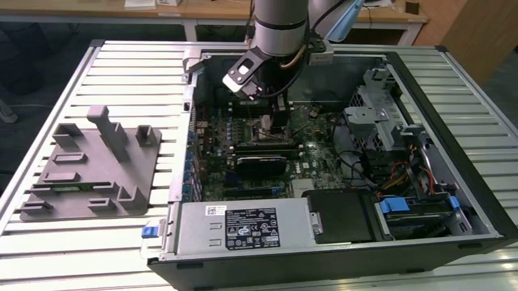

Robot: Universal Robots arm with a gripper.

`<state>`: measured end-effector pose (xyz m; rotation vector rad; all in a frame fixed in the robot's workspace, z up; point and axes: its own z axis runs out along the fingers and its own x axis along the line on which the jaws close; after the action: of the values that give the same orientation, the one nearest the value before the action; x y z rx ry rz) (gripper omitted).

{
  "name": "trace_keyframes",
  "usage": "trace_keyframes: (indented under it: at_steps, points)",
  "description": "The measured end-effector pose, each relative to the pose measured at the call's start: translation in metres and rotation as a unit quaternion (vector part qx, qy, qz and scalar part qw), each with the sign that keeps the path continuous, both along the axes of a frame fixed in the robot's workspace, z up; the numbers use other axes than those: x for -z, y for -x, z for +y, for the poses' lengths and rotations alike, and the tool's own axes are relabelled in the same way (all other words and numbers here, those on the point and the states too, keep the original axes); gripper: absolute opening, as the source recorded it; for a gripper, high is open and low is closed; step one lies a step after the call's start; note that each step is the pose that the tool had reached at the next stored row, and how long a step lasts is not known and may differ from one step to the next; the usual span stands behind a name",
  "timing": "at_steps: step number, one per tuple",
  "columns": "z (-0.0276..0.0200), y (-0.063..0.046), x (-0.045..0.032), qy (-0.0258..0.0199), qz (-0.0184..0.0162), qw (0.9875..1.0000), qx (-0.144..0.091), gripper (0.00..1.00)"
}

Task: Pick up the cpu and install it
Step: 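Place the cpu into insertion slot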

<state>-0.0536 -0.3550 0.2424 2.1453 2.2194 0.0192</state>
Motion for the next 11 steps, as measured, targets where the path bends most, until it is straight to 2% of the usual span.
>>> trace_keyframes:
  at_steps: [11]
  points:
    - [0.0057,0.0,0.0034,-0.0001,-0.0001,1.0,0.001,0.54]
